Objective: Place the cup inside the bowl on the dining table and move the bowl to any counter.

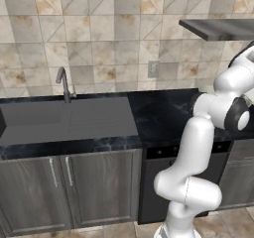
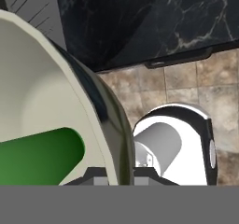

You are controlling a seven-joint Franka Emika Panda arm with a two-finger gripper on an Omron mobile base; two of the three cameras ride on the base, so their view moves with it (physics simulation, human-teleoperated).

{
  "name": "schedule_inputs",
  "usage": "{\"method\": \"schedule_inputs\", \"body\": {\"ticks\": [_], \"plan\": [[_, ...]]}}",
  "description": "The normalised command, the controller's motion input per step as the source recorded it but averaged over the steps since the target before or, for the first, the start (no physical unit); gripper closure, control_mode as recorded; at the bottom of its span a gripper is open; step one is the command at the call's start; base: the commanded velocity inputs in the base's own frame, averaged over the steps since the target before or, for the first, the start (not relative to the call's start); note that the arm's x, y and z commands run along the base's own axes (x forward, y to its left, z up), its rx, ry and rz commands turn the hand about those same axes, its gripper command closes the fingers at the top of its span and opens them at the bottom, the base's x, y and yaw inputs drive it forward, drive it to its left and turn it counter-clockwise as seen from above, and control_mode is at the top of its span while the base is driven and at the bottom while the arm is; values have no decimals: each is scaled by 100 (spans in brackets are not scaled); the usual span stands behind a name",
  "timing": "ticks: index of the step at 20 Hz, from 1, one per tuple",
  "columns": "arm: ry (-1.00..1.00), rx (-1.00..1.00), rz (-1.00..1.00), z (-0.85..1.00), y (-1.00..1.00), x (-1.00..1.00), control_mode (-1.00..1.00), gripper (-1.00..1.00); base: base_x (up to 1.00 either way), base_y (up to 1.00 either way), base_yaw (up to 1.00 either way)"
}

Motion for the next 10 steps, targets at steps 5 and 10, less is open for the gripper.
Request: {"method": "schedule_inputs", "body": {"ticks": [5,10], "plan": [[-9,0,-2,-18,0,31,-100,100,0,0,0],[-6,0,0,-12,0,33,-100,100,0,0,0]]}}
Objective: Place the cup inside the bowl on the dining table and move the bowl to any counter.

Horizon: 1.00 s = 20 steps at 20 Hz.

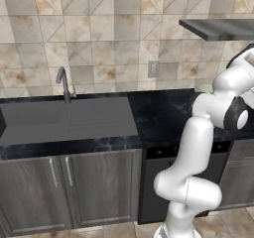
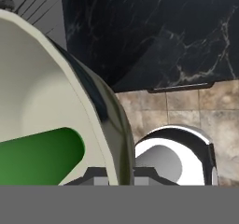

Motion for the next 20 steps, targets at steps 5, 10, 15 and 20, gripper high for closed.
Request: {"method": "schedule_inputs", "body": {"ticks": [5,10,15,20], "plan": [[-1,0,-2,-12,-2,39,-100,100,0,0,0],[0,0,-4,-5,-11,28,-100,100,0,0,0],[0,-3,-6,-11,-19,26,-100,100,0,0,0],[0,-7,-7,-21,-17,23,-100,100,0,0,0]]}}
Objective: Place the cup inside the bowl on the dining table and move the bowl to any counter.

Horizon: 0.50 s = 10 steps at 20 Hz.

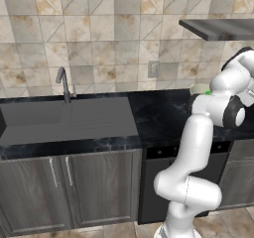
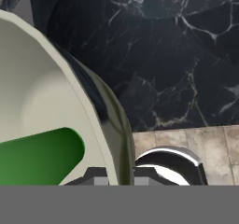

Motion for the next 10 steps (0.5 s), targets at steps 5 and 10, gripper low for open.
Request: {"method": "schedule_inputs", "body": {"ticks": [5,10], "plan": [[0,-7,-6,-23,-9,26,-100,100,0,0,0],[0,-2,-6,-23,0,27,-100,100,0,0,0]]}}
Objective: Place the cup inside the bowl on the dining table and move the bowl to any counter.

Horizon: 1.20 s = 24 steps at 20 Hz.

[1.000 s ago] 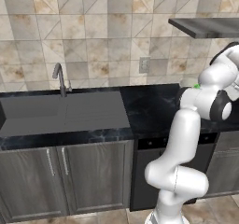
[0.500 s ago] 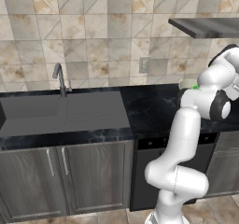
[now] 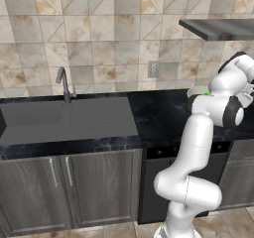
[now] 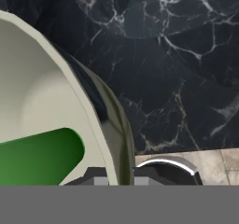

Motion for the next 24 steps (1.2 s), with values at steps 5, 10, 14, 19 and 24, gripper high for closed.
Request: {"method": "schedule_inputs", "body": {"ticks": [5,10,14,19,24], "plan": [[0,-3,-7,-19,0,31,-100,100,0,0,0],[0,-3,-7,-15,-4,25,-100,100,0,0,0],[0,-3,-6,-19,-11,20,-100,100,0,0,0],[0,-2,-5,-21,-10,17,-100,100,0,0,0],[0,-1,-5,-13,-10,16,-100,100,0,0,0]]}}
